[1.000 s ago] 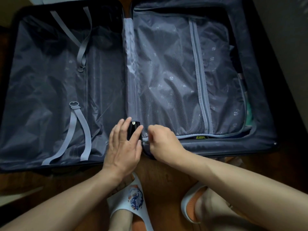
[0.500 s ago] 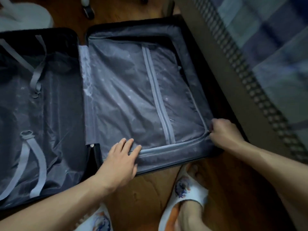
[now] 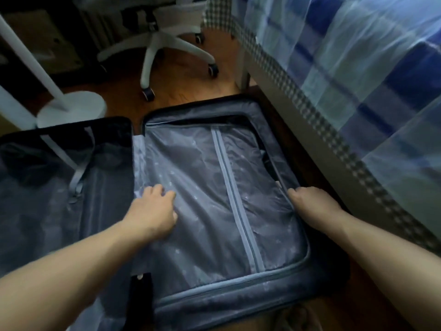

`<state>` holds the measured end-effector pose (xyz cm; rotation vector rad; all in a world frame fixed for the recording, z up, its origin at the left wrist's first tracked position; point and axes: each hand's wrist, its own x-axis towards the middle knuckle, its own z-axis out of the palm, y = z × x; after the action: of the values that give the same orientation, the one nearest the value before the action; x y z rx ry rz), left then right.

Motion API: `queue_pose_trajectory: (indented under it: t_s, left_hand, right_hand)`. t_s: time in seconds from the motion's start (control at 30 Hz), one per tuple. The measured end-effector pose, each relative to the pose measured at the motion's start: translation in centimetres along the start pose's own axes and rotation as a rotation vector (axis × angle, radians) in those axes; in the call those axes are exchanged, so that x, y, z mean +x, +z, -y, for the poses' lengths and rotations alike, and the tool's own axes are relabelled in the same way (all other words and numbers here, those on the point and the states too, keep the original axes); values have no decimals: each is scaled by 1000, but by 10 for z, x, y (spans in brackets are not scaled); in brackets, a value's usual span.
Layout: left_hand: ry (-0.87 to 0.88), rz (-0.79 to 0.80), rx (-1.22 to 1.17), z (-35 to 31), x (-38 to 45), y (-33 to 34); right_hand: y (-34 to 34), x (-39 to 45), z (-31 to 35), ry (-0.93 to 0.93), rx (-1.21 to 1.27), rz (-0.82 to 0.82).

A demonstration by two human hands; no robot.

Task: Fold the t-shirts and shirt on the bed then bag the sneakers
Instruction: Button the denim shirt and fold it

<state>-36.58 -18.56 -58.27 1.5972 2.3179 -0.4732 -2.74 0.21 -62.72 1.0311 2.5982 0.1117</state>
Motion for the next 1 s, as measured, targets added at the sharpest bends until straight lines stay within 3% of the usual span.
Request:
queue_pose_trajectory:
  t_s: [0.1,0.23,0.5,0.67,0.8,1.0]
  left_hand:
    - [-211,-154,-123,29,60,21]
    - [-350,-330,-330,66,113,31]
    - [-554,-233,-761,86,159,46]
    - [-572,-284,-769,81,160,52]
    - [-575,-295,-796,82,161,54]
    - [-606,-288,-813,77,162,52]
  right_hand:
    - [-3,44,-8,-15,-25,-48]
    - [-28,119,-18,48,-28,-45]
    - [-71,273,-28,-4,-120,-152]
    - [-97,337,-34,-6,-51,-283]
    - [-96,363,-16,-66,73,-287]
    - [-82,366,-3,407,635,-280]
